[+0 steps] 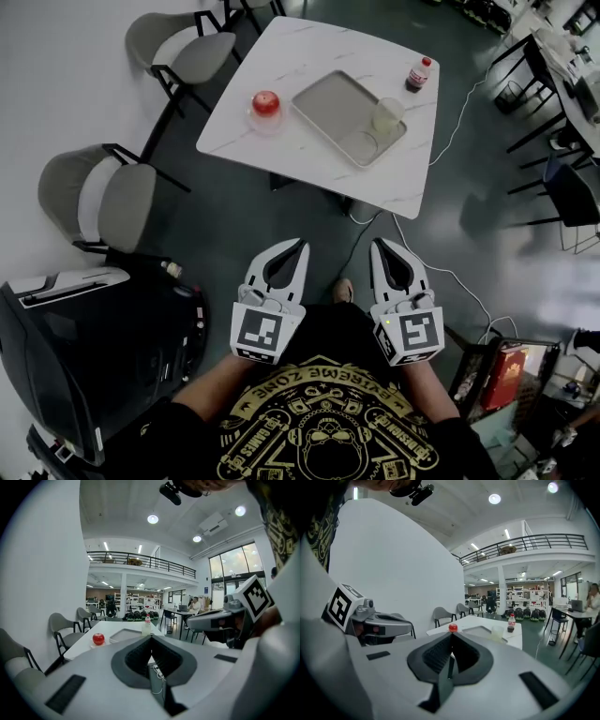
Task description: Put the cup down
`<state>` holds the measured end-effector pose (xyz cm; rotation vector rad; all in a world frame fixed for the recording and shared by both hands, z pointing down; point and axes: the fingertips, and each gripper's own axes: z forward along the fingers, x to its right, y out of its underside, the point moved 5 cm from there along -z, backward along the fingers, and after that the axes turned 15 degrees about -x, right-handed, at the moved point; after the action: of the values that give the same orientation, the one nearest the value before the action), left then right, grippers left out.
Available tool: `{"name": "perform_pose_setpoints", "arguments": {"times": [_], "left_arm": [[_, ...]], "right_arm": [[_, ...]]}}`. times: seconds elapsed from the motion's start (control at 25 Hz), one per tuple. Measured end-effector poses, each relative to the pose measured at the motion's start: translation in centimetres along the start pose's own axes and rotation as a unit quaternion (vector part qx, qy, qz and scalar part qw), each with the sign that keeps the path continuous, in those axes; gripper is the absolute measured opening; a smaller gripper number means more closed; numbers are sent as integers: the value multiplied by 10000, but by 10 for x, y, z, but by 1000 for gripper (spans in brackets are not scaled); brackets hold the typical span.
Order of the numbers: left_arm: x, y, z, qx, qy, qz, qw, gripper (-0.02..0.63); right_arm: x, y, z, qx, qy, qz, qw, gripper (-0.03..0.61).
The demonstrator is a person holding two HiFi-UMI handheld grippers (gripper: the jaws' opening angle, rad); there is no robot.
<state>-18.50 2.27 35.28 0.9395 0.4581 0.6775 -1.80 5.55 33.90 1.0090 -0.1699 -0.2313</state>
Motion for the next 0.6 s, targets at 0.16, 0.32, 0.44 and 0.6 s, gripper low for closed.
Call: {"name": "perform_pose_setpoints", "arguments": {"times": [0.16,0.32,0.44,0.6], "left_arm": [[-9,16,-14,-8,194,-32,9998,3],[-17,42,-26,-156,360,-28,9992,3],[-18,60,-29,-302,607,-8,9977,3],[-8,71,-35,-434,910,73,9949,3]], "right_arm": [[-31,8,-11,-113,168,50,9998,6],[-60,22,-15,-297,334,122,9989,6],[-76,34,-18,-414,402,238,9981,6],[-87,47,-28,-513,353,283,9977,6]]}}
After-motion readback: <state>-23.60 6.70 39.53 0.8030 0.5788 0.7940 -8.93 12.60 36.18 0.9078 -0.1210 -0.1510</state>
